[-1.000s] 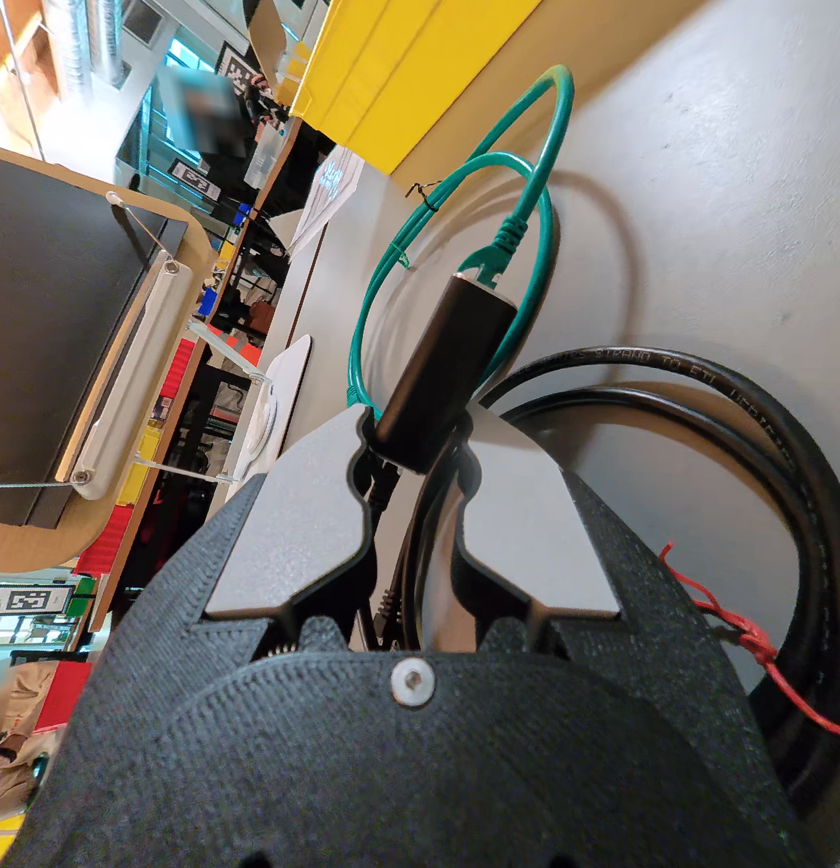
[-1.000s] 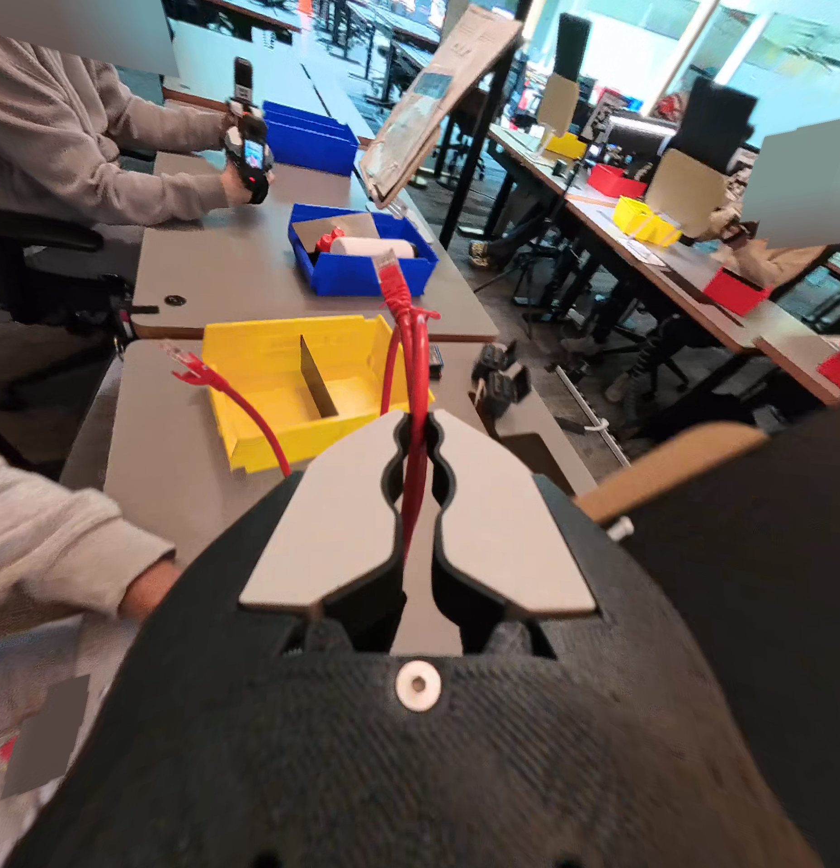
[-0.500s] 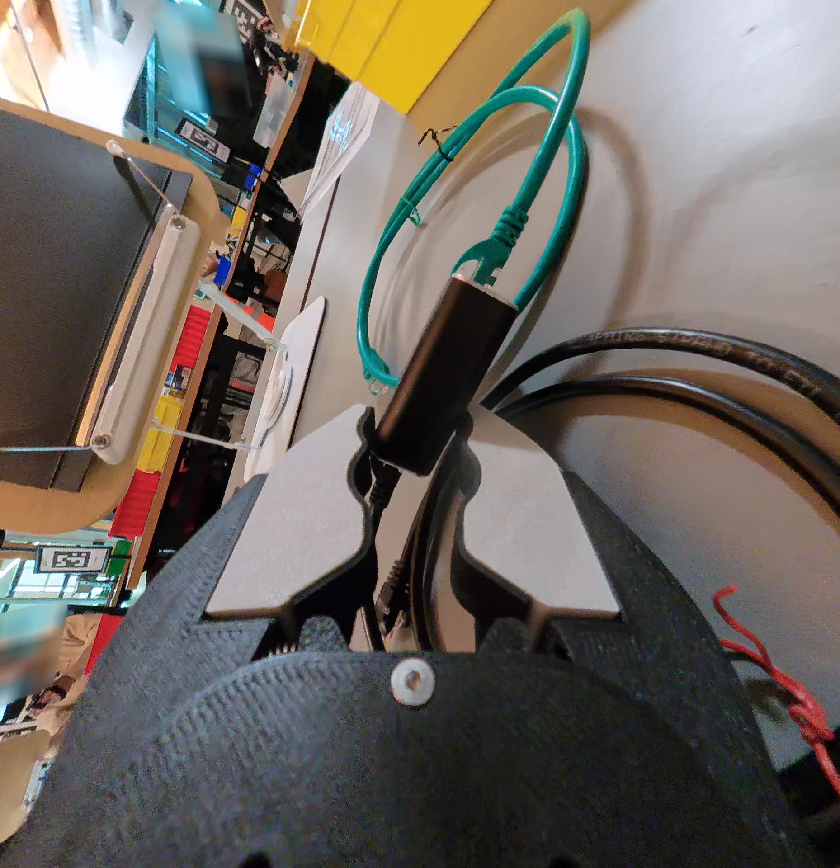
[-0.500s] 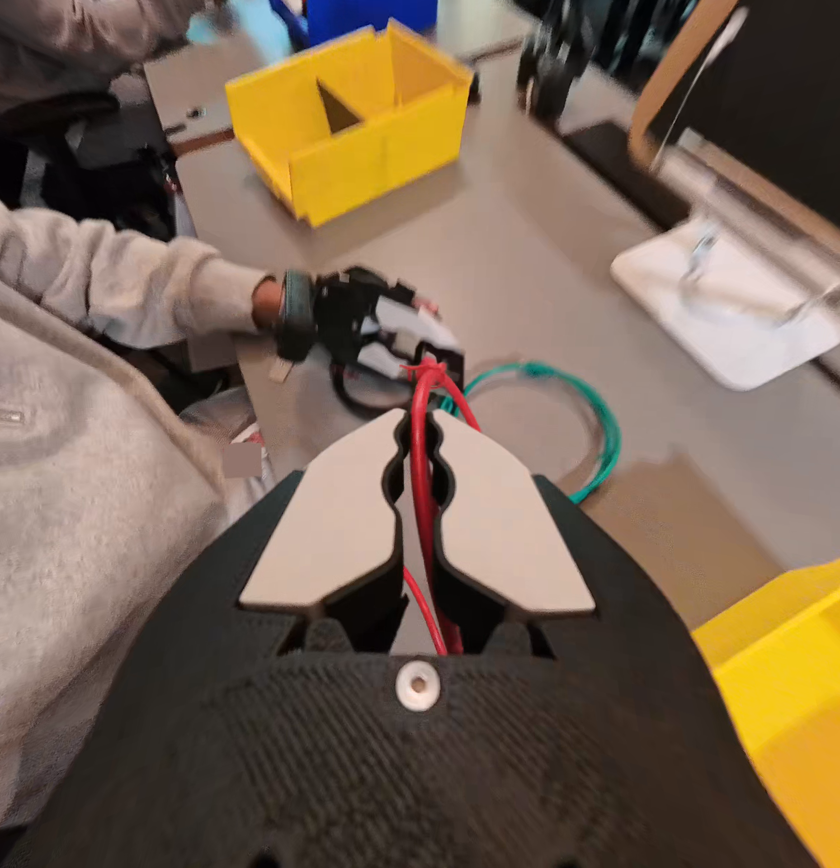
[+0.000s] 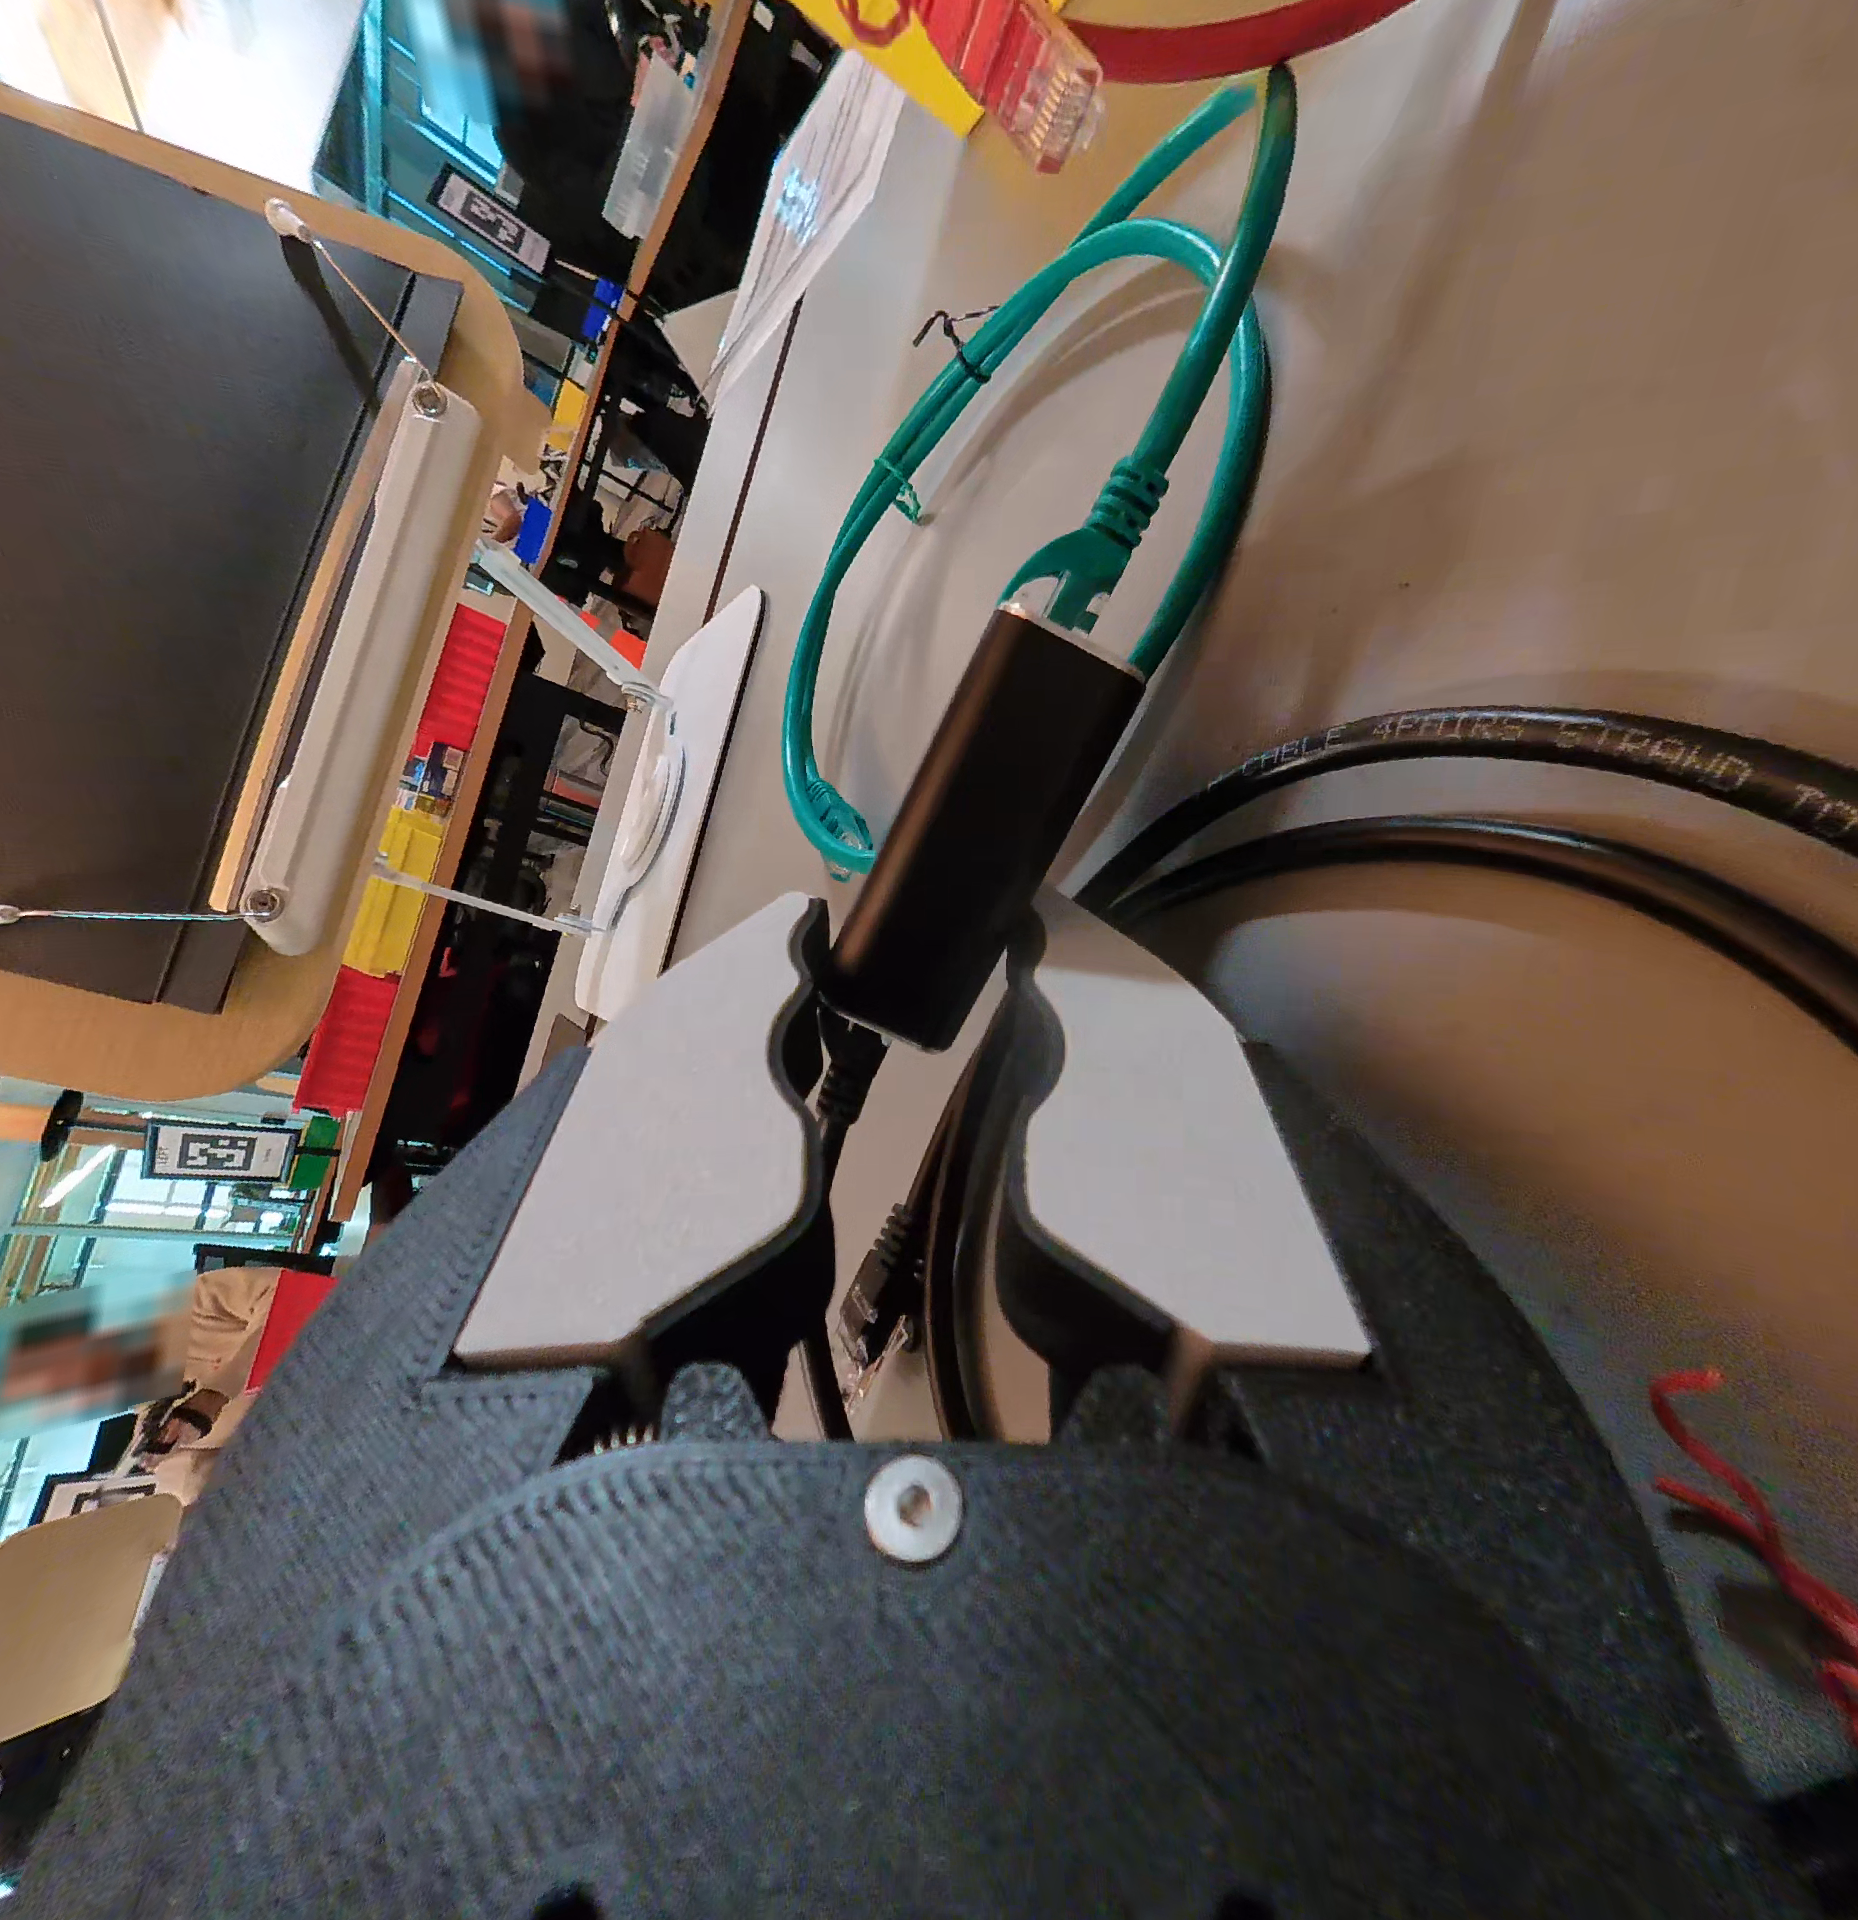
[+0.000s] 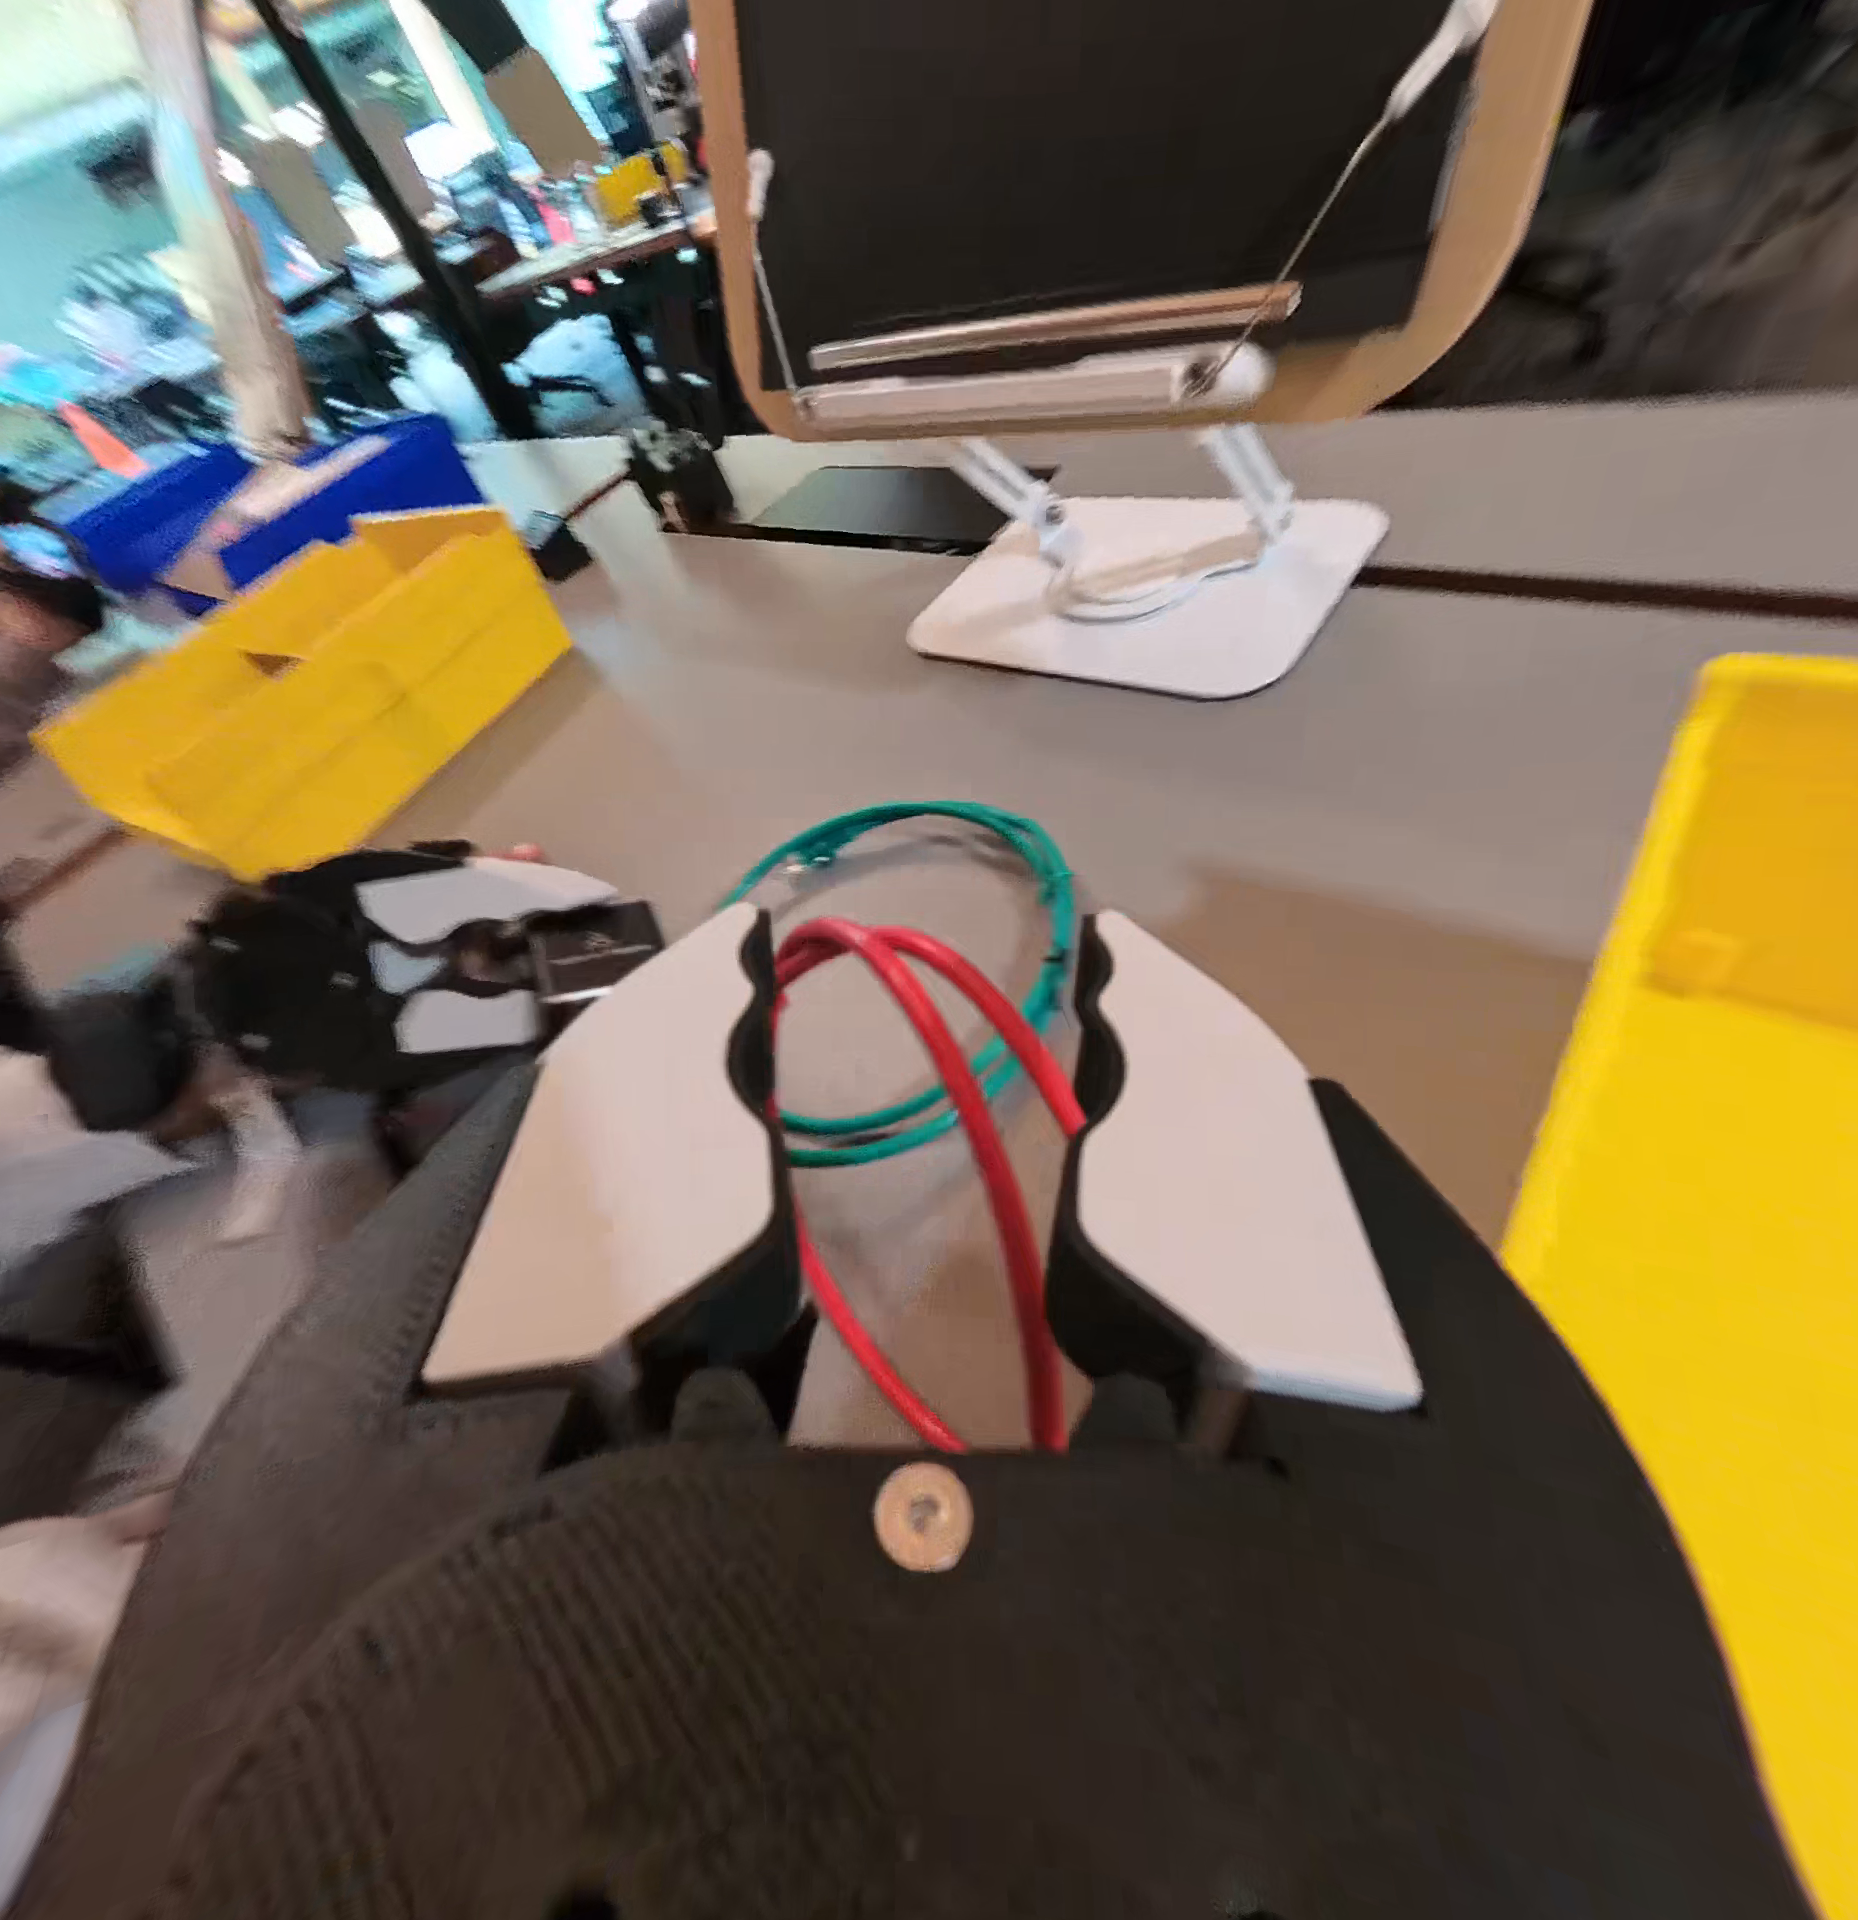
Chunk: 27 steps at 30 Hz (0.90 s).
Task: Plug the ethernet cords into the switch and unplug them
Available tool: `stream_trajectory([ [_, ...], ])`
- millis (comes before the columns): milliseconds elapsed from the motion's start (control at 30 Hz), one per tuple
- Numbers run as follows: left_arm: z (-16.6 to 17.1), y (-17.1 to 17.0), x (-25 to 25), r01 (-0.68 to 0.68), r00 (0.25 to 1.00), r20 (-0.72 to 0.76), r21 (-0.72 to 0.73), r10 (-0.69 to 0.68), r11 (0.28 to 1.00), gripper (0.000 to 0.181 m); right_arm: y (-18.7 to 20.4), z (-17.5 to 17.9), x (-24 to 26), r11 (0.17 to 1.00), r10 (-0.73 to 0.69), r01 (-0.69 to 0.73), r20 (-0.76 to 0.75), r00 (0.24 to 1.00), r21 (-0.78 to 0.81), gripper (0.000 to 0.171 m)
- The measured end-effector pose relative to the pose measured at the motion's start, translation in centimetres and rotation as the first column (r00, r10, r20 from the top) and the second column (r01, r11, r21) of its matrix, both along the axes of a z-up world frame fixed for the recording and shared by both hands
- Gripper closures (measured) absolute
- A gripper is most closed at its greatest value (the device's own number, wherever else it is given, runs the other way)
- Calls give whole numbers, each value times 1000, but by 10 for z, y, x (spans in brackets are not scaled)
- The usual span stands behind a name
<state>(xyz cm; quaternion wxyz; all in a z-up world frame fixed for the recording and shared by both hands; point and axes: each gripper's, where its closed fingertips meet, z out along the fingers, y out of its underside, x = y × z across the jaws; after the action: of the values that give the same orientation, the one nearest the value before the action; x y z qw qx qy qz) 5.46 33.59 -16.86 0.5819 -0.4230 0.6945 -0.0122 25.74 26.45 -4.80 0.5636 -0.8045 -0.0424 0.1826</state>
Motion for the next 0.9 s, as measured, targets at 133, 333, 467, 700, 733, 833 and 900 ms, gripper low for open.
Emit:
stream_trajectory([
  [133, 0, 0, -1, 1, 1000, 0, -3, -1, 1000, 148, -15, 9, 14, 957, -266, 196, 373, 889, 215, 98],
  [333, 0, -1, -2, 1, 1000, 0, -2, -1, 1000, 148, -25, -1, -45, 955, -186, -6, 616, 766, 296, 113],
  [467, 1, -2, -3, 3, 1000, -1, 1, -3, 1000, 148, -16, -50, -64, 993, -31, -36, 552, 834, 110, 114],
  [700, 1, -3, -4, 9, 1000, -1, -1, -9, 1000, 148, -12, -117, -73, 978, 166, -84, 464, 870, -192, 148],
  [733, 1, -4, -5, 11, 1000, -1, -2, -11, 1000, 148, -12, -114, -75, 978, 174, -100, 457, 872, -182, 162],
  [833, 2, -5, -5, 17, 1000, 0, -1, -17, 1000, 148, -9, -84, -80, 993, 114, -110, 448, 887, -36, 165],
  [900, 2, -6, -5, 20, 1000, 0, -1, -20, 1000, 149, -12, -63, -92, 985, 108, -162, 494, 863, 67, 165],
])
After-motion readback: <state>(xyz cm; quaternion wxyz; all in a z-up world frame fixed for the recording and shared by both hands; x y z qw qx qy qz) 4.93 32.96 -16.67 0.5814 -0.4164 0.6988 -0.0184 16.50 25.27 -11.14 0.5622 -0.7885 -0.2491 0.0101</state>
